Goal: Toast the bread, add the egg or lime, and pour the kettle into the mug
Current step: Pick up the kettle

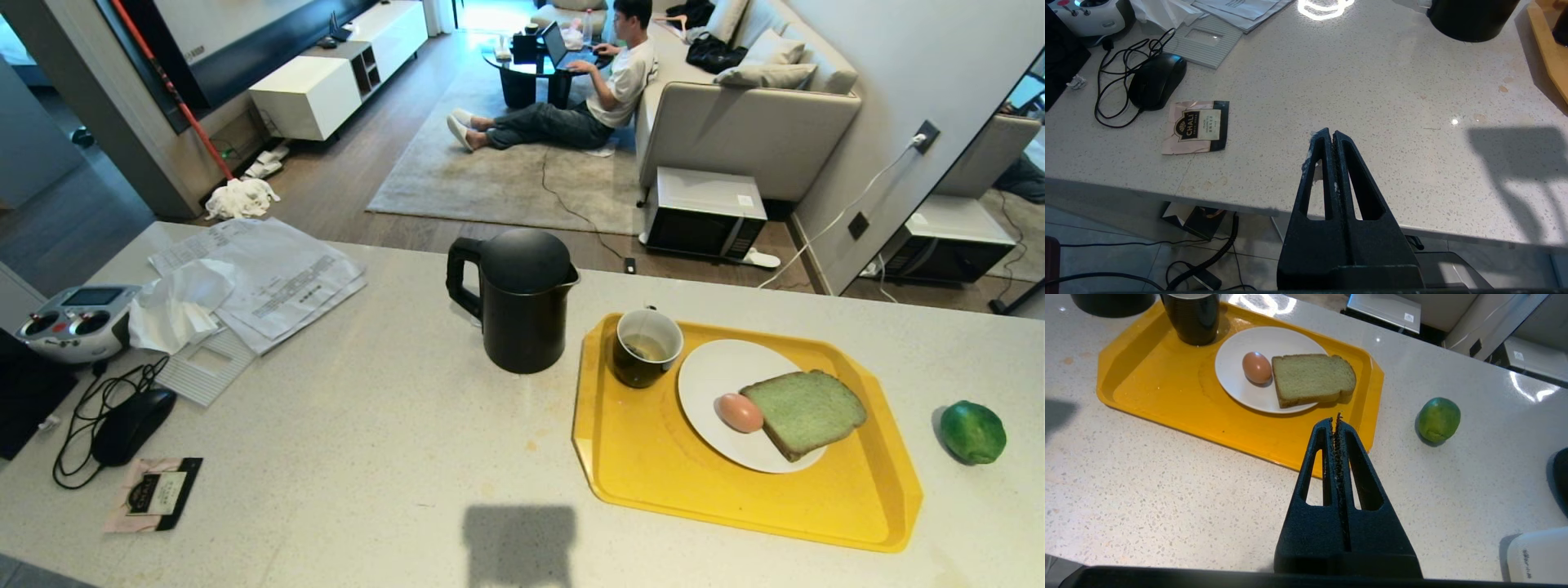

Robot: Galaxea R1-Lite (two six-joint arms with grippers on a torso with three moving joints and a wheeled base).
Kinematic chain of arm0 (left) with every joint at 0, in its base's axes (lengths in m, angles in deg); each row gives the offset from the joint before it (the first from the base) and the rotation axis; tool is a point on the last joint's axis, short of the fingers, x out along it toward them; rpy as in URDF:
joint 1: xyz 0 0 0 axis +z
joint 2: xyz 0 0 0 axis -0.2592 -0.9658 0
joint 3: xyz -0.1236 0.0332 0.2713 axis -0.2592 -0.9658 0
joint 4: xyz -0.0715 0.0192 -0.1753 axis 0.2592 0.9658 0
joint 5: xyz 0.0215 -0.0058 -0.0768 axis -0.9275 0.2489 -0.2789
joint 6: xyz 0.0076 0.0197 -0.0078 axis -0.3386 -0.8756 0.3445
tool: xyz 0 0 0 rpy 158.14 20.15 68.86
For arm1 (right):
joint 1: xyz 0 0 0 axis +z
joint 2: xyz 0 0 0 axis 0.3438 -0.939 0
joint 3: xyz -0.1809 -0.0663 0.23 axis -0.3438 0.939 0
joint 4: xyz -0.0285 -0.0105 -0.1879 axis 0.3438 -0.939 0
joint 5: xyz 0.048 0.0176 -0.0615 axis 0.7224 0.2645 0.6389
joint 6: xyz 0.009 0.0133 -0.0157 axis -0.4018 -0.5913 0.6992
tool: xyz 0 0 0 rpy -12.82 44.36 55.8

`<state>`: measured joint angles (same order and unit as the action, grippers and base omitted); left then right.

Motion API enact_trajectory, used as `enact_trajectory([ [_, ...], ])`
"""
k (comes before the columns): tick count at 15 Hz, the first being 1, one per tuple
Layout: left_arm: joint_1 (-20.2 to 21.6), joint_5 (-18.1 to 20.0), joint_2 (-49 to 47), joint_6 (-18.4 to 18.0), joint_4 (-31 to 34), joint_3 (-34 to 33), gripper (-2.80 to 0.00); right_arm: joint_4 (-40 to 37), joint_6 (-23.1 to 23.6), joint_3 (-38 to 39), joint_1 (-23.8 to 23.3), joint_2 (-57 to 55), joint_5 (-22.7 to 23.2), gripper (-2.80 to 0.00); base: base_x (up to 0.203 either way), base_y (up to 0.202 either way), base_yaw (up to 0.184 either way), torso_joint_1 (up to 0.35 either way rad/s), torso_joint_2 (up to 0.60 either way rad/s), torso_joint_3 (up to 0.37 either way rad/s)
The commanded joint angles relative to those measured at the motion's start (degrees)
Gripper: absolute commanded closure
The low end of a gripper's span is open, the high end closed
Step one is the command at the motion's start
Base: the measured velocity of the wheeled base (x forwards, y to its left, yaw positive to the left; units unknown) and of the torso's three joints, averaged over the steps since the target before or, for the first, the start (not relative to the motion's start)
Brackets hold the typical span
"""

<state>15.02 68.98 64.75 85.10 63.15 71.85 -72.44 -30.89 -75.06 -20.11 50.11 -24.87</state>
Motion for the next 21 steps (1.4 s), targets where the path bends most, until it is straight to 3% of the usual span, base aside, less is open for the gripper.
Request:
enact_trajectory([
  [1, 0.0, 0.0, -0.1, 0.0, 0.0, 0.0, 0.0, 1.7, -0.1, 2.6, 0.0, -0.1, 2.2, 0.0, 0.0, 0.0, 0.0, 0.0, 0.0, 0.0],
  [8, 0.0, 0.0, -0.1, 0.0, 0.0, 0.0, 0.0, 0.0, -4.3, 2.6, 0.0, -0.2, 2.1, 0.0, 0.0, 0.0, 0.0, 0.0, 0.0, 0.0],
  [21, 0.0, 0.0, -0.1, 0.0, 0.0, 0.0, 0.0, -0.1, -4.9, 2.6, 0.0, -0.1, 0.7, 0.0, 0.001, 0.001, -0.006, 0.0, 0.0, 0.001],
])
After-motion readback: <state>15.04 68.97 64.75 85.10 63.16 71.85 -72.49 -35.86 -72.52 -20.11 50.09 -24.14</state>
